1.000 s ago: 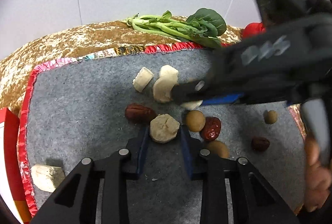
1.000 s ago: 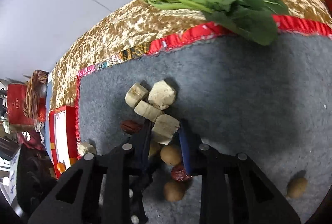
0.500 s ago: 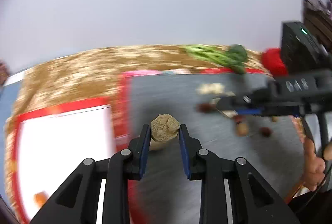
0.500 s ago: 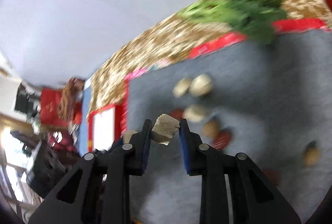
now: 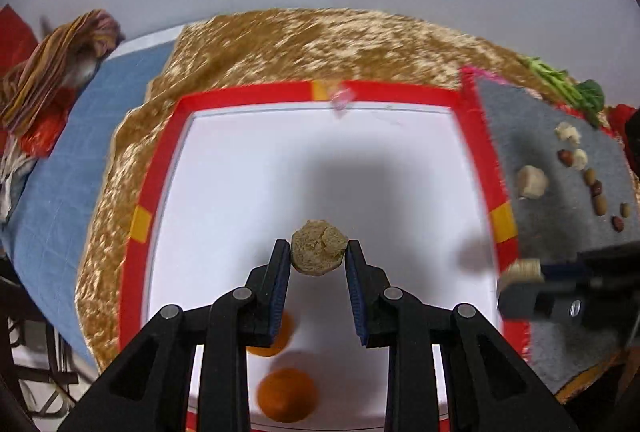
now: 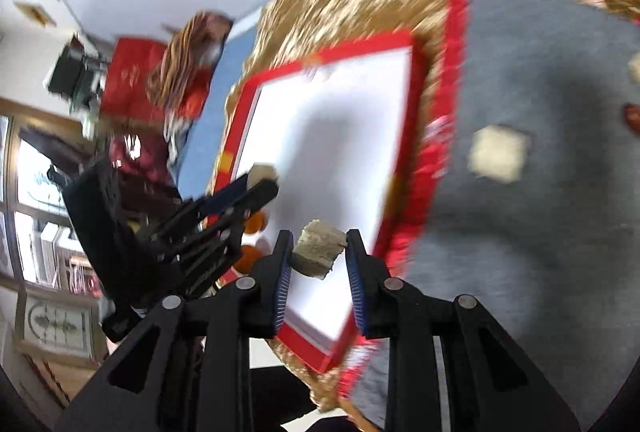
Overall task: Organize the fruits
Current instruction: 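Move both held white cubes over the white tray and release them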
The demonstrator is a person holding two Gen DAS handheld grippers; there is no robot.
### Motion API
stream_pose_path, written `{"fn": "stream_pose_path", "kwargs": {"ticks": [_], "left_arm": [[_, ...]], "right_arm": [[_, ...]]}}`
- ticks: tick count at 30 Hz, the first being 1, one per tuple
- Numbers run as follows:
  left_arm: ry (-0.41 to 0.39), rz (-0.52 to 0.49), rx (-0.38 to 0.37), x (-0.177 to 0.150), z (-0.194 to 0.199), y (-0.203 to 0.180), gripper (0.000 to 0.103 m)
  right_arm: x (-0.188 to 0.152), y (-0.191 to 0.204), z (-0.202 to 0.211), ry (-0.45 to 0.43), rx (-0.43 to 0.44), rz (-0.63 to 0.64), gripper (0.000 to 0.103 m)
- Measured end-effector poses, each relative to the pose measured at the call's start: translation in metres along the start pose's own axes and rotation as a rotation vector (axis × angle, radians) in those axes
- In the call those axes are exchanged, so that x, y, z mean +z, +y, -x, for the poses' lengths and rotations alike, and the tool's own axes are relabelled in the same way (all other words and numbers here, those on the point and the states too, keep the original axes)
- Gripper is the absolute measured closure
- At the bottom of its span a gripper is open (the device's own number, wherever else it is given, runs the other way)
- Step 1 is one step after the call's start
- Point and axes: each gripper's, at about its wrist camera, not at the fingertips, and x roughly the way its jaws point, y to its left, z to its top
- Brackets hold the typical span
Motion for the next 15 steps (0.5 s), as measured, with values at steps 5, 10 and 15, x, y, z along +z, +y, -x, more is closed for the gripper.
{"fn": "stream_pose_path", "kwargs": {"ticks": [5, 10, 15], "left_arm": [[-0.038, -0.004, 0.051, 0.006, 0.006, 0.005, 0.054], [-0.113, -0.008, -0.001, 0.013, 0.017, -0.012, 0.052], [-0.163, -0.153, -0.135, 0.017, 0.023, -0.071, 0.052]], "right_arm": [[-0.001, 0.008, -0.018, 0.067, 0.0, -0.004, 0.059], [0.008, -0.006, 0.025, -0.064, 0.059, -0.042, 0.053], [0.016, -0.051, 0.083, -0.213, 0.013, -0.129, 0.051]]}}
